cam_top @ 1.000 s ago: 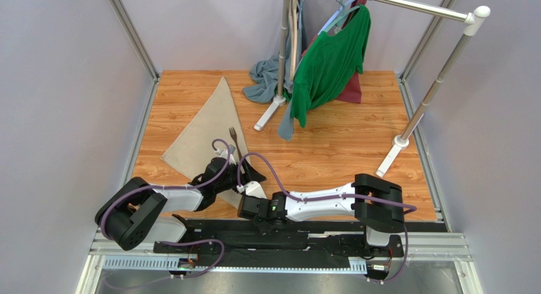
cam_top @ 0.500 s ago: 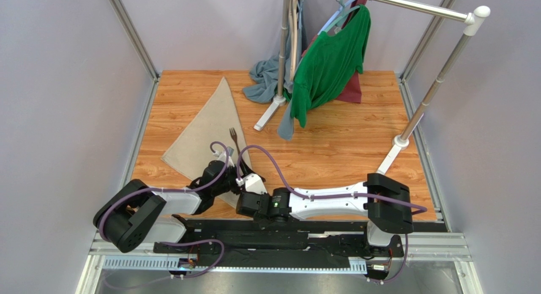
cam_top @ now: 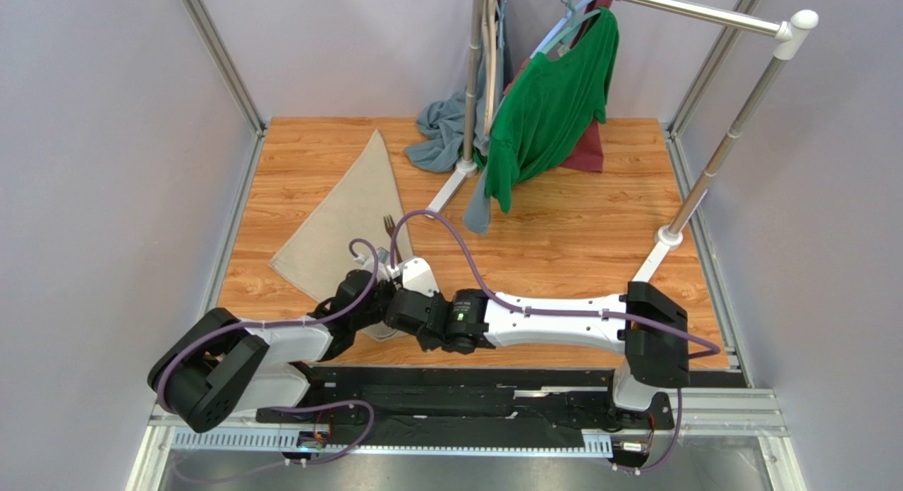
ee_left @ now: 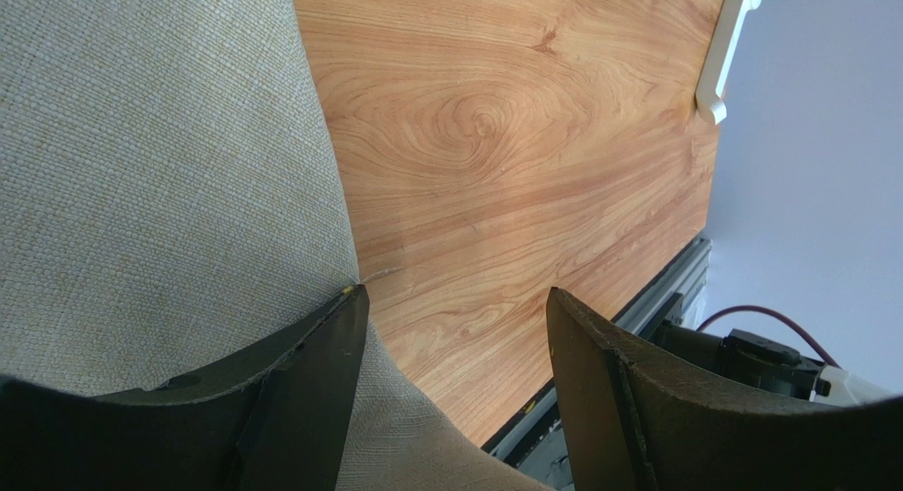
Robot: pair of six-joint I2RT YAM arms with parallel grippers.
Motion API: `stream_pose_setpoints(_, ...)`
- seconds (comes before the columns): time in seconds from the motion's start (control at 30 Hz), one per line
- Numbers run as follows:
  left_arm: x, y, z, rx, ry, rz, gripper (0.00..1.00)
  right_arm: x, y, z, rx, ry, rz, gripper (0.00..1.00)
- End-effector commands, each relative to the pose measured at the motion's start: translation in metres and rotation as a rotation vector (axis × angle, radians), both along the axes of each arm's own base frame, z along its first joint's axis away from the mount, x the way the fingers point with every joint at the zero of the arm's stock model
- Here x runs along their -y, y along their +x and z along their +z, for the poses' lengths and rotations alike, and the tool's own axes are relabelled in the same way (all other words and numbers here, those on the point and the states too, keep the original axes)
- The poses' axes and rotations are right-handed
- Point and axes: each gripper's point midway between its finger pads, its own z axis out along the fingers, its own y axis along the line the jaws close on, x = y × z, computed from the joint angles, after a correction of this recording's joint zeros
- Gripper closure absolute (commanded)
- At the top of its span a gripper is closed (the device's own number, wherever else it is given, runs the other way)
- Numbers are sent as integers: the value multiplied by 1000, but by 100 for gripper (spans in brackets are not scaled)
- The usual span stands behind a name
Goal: Fold the napkin, place the utensils inside, and roll it up
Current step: Fold the napkin
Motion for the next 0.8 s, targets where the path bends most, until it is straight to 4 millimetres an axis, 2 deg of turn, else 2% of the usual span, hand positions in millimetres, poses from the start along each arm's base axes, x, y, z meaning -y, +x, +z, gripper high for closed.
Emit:
stream_pose_setpoints(0.0,0,-10,-3,-11,15,-41,27,-11,27,18,80,37,-18,100)
stream_pose_setpoints(0.17,13,3,30,37,-37,-48,26,-14,33,21,91,39,-7,100)
stream_pose_setpoints(0.27,9,14,47,52,-11,-1,24,-15,36,22,93,42,-8,100)
stream_pose_setpoints(0.33,0,17,50,56,38,35,23,-15,38,23,94,45,-7,100)
stream_pose_setpoints(0.37,0,22,59,72,44,50,23,-15,39,23,96,44,-7,100)
stream_pose_setpoints(0.53,-28,35,62,82,130,140,20,-17,43,24,105,50,-8,100)
stream_pose_setpoints(0.57,-44,45,61,77,137,192,19,-17,44,23,109,48,-9,100)
stream_pose_setpoints(0.67,-65,51,63,85,137,238,19,-20,53,25,125,55,-15,100)
stream_pose_setpoints(0.7,-77,58,66,97,140,279,19,-22,55,24,132,55,-12,100)
stream_pose_setpoints(0.77,-93,57,66,100,171,308,19,-25,64,24,141,60,-15,100)
